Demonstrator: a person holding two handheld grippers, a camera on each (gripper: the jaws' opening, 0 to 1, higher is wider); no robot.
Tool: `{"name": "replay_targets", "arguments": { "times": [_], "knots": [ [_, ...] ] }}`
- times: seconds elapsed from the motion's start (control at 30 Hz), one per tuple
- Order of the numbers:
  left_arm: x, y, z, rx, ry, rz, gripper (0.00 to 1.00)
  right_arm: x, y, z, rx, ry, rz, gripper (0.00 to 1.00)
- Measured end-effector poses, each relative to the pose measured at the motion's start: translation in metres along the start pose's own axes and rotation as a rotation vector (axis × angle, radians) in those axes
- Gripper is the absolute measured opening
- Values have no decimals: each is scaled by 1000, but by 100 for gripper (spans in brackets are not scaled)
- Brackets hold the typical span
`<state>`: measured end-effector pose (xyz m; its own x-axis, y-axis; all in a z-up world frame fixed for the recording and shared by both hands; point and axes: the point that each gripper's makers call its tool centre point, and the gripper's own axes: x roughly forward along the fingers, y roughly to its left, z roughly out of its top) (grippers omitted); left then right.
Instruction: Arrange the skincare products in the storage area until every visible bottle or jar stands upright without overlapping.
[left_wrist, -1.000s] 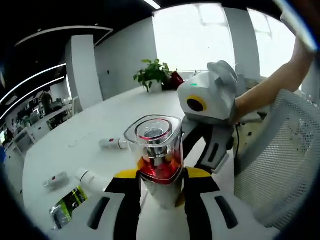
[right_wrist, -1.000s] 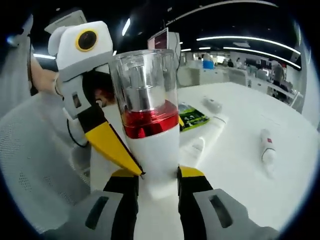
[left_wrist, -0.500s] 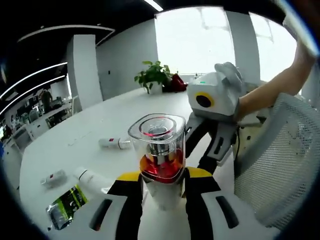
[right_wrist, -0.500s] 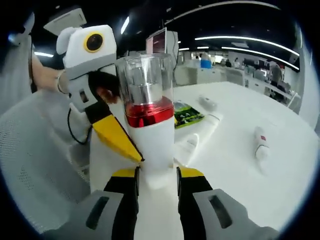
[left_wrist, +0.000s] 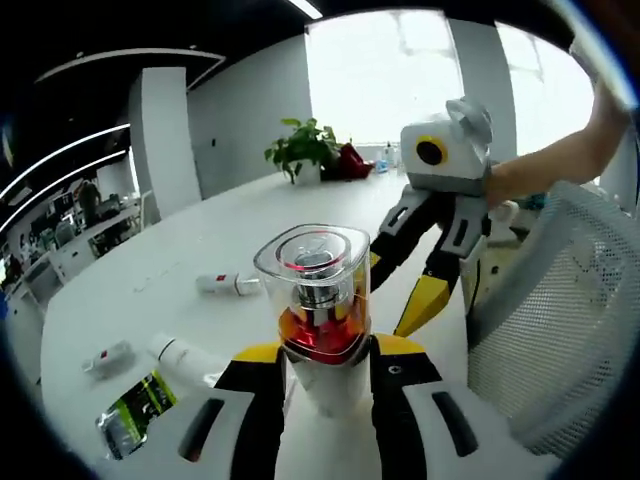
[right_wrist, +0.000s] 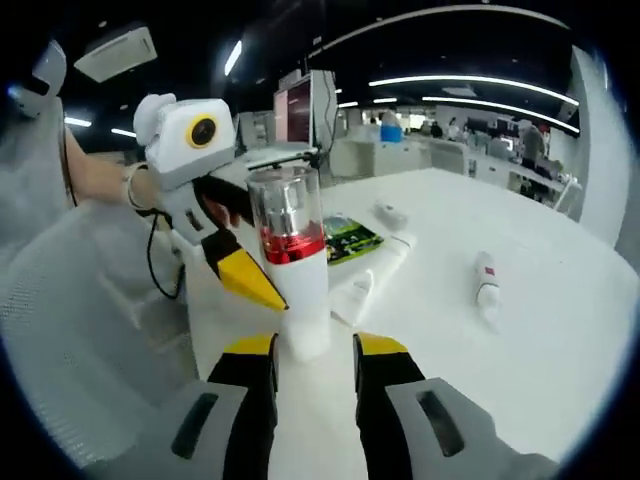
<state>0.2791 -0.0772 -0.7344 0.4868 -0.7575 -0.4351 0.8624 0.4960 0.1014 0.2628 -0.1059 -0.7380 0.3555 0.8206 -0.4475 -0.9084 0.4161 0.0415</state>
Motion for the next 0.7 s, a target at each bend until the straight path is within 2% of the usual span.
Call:
{"name": "replay_targets", "arguments": {
  "times": [0.03, 0.1, 0.37, 0.7],
  "knots": [
    [0, -1, -6, 8, 25, -6, 30, 0, -1, 5, 15, -15, 4, 30],
    [0, -2, -10, 12, 38, -20, 30, 0, 1, 15, 29, -34, 6, 31],
    [-3, 0, -16, -3, 73, -21, 29, 11, 10, 43, 57, -72, -1, 36],
    [-7, -2, -20, 33, 123, -39, 24, 27, 13, 60, 83, -75, -36, 38]
  ]
}}
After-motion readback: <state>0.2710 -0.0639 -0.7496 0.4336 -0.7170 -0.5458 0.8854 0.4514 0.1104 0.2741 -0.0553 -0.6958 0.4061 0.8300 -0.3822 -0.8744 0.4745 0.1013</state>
